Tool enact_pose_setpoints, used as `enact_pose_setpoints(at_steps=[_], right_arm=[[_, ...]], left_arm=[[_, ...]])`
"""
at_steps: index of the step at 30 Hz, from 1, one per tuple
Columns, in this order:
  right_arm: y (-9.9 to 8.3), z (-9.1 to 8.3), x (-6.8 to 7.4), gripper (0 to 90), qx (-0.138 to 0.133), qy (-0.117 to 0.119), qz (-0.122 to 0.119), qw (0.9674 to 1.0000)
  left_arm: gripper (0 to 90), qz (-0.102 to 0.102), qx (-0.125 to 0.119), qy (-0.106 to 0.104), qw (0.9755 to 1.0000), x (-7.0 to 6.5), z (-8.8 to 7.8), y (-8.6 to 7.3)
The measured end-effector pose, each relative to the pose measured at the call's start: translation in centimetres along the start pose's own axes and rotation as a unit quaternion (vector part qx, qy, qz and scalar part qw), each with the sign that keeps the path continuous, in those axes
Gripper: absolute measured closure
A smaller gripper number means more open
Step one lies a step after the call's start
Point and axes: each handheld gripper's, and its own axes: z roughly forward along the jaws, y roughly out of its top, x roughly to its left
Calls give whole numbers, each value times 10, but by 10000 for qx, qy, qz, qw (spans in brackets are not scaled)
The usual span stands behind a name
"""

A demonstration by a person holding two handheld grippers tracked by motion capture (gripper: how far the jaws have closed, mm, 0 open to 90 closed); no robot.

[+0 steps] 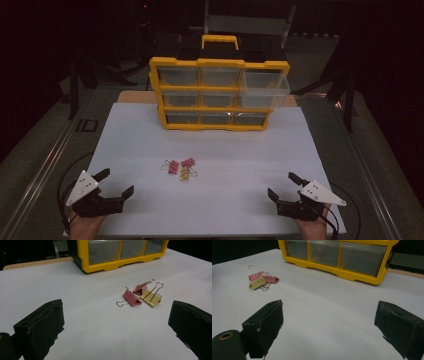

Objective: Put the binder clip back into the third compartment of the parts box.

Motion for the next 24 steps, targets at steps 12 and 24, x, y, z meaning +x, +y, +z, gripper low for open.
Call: enact_pose_setpoints(at_steps=[12,24], right_arm=[[0,1,-1,83,4,5,40,10000],[0,1,-2,83,-7,0,77,10000]], left_arm=[[15,21,259,0,9997,-5,14,17],[20,6,472,-111,9988,-10,42,30]])
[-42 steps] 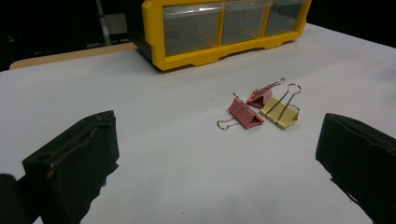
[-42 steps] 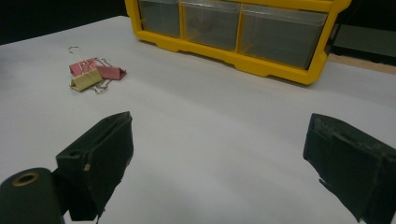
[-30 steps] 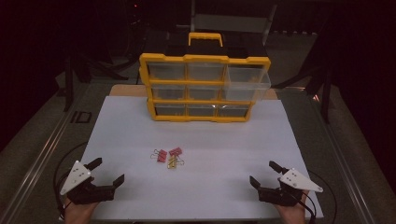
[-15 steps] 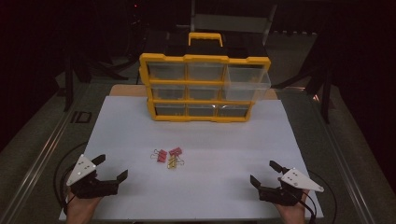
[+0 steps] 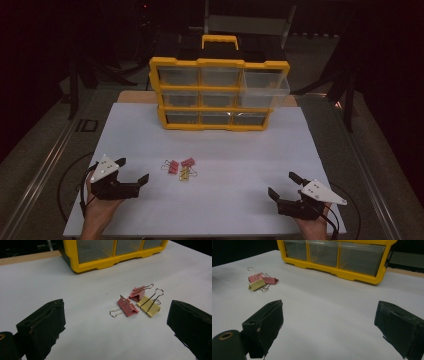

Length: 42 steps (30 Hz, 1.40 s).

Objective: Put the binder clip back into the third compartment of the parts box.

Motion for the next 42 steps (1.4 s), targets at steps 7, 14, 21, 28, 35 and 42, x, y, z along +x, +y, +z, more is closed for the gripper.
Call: enact_pose_setpoints(at_steps=[7,14,21,28,35,42], right_arm=[[0,0,0,83,-2,5,-6,10000],[0,1,0,83,3,-3,-25,10000],[0,0,-1,83,8,-3,-27,10000],[0,0,-1,83,3,6,-29,10000],[0,0,-1,83,-2,2,-29,10000],[0,0,-1,83,-10,0,-21,10000]], left_arm=[[24,-34,125,-72,9999,-1,20,5],[51,-10,264,-95,9996,-5,35,10],[110,30,471,-163,9988,-9,55,14],[177,-47,647,-315,9974,-11,73,14],[287,-102,745,-521,9958,-14,83,15],[465,-332,1049,-799,9907,-12,100,12]])
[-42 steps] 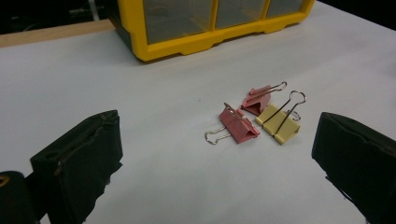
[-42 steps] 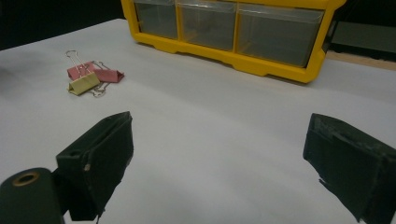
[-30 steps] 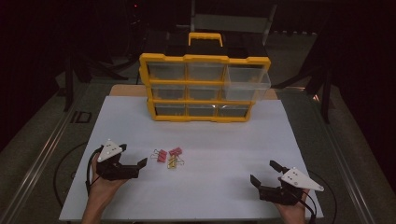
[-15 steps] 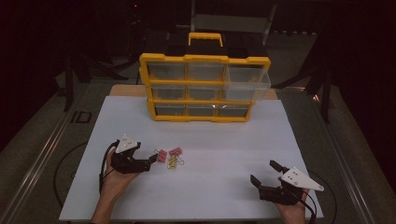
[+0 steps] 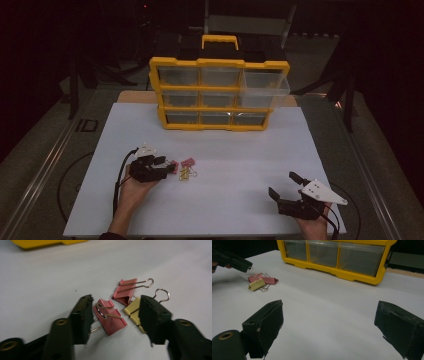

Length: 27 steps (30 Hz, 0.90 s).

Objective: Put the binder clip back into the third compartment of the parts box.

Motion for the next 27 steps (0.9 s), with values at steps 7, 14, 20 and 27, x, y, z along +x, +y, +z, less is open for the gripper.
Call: enact_pose_setpoints(at_steps=[7,14,20,27], right_arm=[[0,0,0,83,3,0,-16,10000],[0,0,1,83,17,8,-20,10000],[0,0,0,83,16,4,-22,10000],[0,0,1,83,21,14,-27,10000]], left_arm=[[648,-203,49,-51,9998,5,3,1],[780,-34,206,-49,9998,1,5,1],[842,193,186,-98,9996,-6,6,3],[892,437,160,-5,9989,-13,5,8]])
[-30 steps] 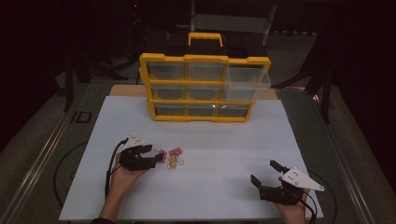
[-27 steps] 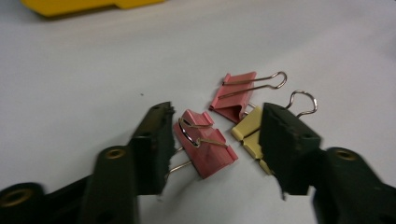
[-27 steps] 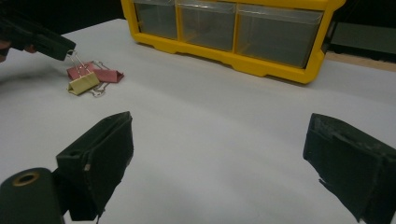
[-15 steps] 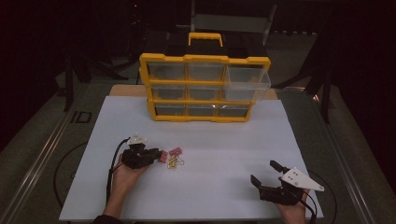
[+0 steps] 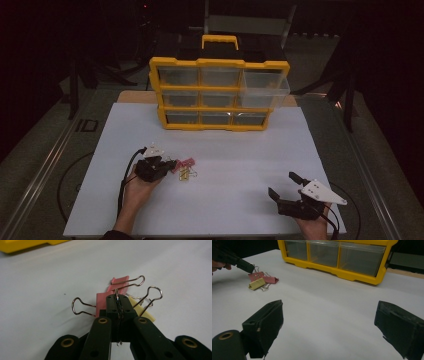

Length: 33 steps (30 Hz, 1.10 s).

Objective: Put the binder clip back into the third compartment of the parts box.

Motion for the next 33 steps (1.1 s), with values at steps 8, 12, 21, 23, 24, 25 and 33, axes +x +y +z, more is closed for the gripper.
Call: enact_pose_setpoints(at_steps=[8,12,21,23,24,25,33], right_arm=[[0,0,0,83,-1,19,-5,10000],[0,0,0,83,-7,21,-12,10000],[0,0,0,83,-21,24,-1,10000],[0,0,0,83,-21,28,2,10000],[0,0,0,83,-22,28,4,10000],[0,0,0,83,-24,32,3,10000],[0,0,0,83,-23,44,14,10000]], left_arm=[[895,187,-186,81,9996,-5,-9,15],[895,318,-295,96,9990,-9,-12,25],[895,559,-507,-13,9972,-14,-21,55],[895,591,-570,-49,9966,-15,-25,63],[895,611,-607,-72,9963,-15,-27,67],[895,641,-637,-81,9959,-15,-29,71],[895,815,-857,-269,9926,-14,-48,105]])
